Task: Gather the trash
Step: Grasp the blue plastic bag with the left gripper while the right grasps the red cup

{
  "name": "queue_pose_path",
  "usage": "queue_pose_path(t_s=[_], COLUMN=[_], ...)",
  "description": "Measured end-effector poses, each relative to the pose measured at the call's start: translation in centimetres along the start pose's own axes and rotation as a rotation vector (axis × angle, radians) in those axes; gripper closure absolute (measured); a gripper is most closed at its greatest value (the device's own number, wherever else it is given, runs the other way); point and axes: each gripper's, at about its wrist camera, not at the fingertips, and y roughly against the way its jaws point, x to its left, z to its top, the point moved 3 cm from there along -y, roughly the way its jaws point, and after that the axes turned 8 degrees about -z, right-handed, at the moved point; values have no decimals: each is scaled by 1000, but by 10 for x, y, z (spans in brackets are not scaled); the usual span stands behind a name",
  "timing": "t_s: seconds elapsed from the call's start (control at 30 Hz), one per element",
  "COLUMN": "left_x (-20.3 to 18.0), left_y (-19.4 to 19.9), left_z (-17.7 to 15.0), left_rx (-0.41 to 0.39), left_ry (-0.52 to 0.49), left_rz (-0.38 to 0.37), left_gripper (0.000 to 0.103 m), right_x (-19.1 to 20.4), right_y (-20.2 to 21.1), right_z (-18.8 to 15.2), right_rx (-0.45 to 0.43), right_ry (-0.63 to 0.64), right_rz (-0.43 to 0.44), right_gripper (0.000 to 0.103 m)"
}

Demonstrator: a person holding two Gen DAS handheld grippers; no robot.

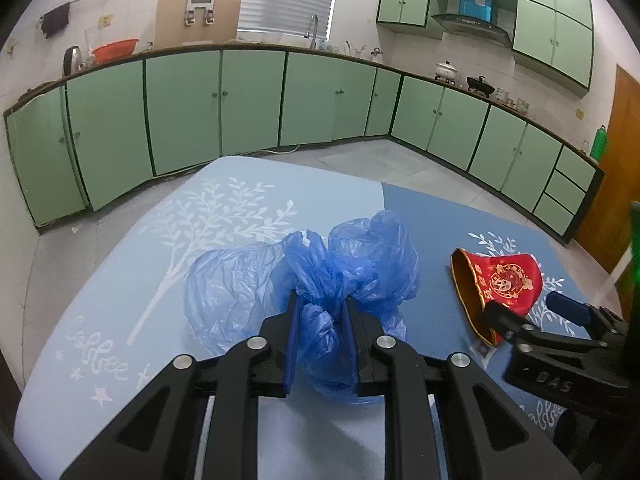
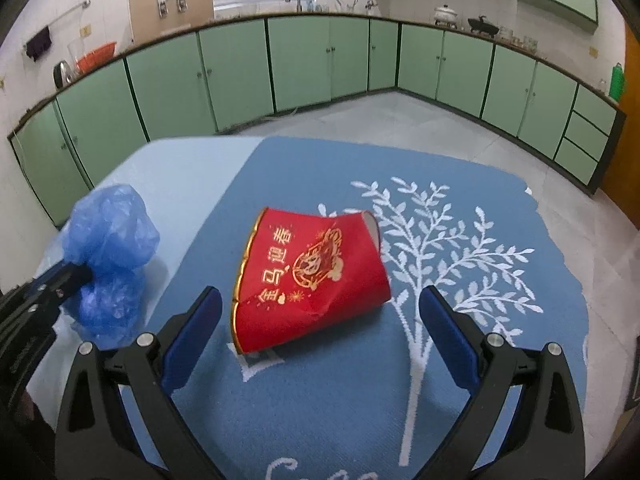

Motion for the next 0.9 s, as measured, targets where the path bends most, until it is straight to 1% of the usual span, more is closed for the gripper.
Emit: queue_pose_path(t_s=[0.2,0.23,0.27,0.3,0.4,0.67,0.9], left_x=[3,2,2,2,-1,-8,-22], left_y=[-1,-1,-1,-2,-3,2,21], left_z=[2,2,2,2,1,0,-2], left_rx=[5,6,7,8,11,4,-13], left_ry=[-3,-5,-6,-8,-12,-36,-58], left_rz=[-4,-4,-4,-4,-2,3,-30], left_gripper=[84,84,84,84,84,84,84], right_x=[3,4,4,4,3,-7,-28], right_y=[-12,-13,-14,-15,-16,4,36], right_z=[1,1,2,2,4,2,-6], right_rx=[45,50,55,63,68,16,-13], right_ry=[4,5,5,3,-9,-32,-59], right_rz=[3,6,10,18,35,49,62], right_gripper=[8,10,20,21,22,22,22])
